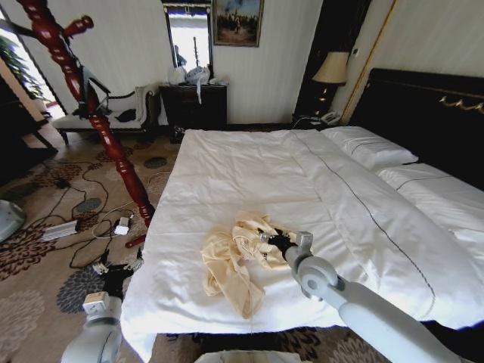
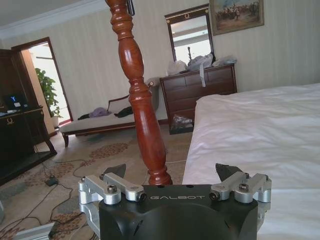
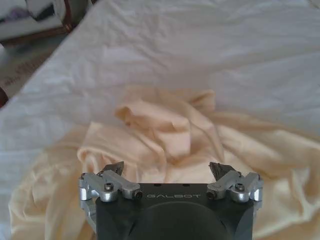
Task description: Pick up the clothes from the bed and hang them on the clothes hanger.
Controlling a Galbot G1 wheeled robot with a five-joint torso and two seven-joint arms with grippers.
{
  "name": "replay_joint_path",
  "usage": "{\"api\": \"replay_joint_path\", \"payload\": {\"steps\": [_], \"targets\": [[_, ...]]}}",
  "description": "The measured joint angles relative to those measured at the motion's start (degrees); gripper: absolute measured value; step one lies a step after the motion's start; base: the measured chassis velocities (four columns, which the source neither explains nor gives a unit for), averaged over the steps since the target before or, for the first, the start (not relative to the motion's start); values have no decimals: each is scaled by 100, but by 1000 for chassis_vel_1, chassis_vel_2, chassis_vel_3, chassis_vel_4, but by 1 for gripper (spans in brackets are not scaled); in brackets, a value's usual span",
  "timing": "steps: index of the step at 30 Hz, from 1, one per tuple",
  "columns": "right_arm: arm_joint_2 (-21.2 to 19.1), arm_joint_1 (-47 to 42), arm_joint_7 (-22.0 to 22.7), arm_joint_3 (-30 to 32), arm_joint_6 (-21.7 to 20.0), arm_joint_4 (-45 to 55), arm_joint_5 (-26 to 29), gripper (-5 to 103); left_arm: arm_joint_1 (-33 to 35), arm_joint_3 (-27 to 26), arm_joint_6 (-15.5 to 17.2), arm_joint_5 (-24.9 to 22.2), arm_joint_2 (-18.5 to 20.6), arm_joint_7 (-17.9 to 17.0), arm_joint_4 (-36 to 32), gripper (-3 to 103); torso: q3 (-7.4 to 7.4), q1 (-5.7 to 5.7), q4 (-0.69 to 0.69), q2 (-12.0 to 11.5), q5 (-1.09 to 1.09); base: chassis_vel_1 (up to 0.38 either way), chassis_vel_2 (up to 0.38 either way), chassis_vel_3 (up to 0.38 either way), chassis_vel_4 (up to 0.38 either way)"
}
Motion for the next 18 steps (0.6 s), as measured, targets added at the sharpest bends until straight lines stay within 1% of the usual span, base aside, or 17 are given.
{"api": "replay_joint_path", "payload": {"steps": [1,2,4,6,10,12,14,15,17,18], "targets": [[-23,-17,193,-1,-160,66,100,98,4,-3,0,0,-3,0,-8,100,0,0,0,0,0,0,0,0,0],[-23,-17,193,-1,-160,66,100,98,4,-3,0,0,-3,0,-8,100,0,0,0,0,0,0,0,0,0],[-95,-59,535,-2,-489,193,255,99,12,-14,0,-1,-14,0,-21,100,0,0,0,0,0,0,0,0,0],[-140,-95,667,-1,-624,261,308,100,16,-20,0,-1,-21,0,-30,100,0,0,-1,0,0,0,0,0,0],[-170,-164,693,-12,-714,276,185,100,16,-22,0,-1,-44,-1,-37,100,0,0,0,0,0,0,0,0,0],[-170,-236,588,-67,-718,227,-68,100,15,-19,0,2,-61,-1,-47,100,0,0,0,0,0,0,0,0,0],[-148,-397,334,-210,-687,125,-657,100,25,-15,0,14,-72,0,-63,100,0,0,0,0,0,0,0,0,0],[-148,-397,334,-210,-687,125,-657,100,25,-15,0,14,-72,0,-63,100,0,0,0,0,0,0,0,0,0],[-72,-527,21,-331,-577,6,-1276,100,44,-18,0,18,-73,-1,-76,100,0,0,-1,0,0,0,0,0,0],[-22,-547,-91,-364,-522,-41,-1462,100,51,-21,0,18,-73,-1,-79,100,0,-1,-2,0,0,0,0,0,0]]}}
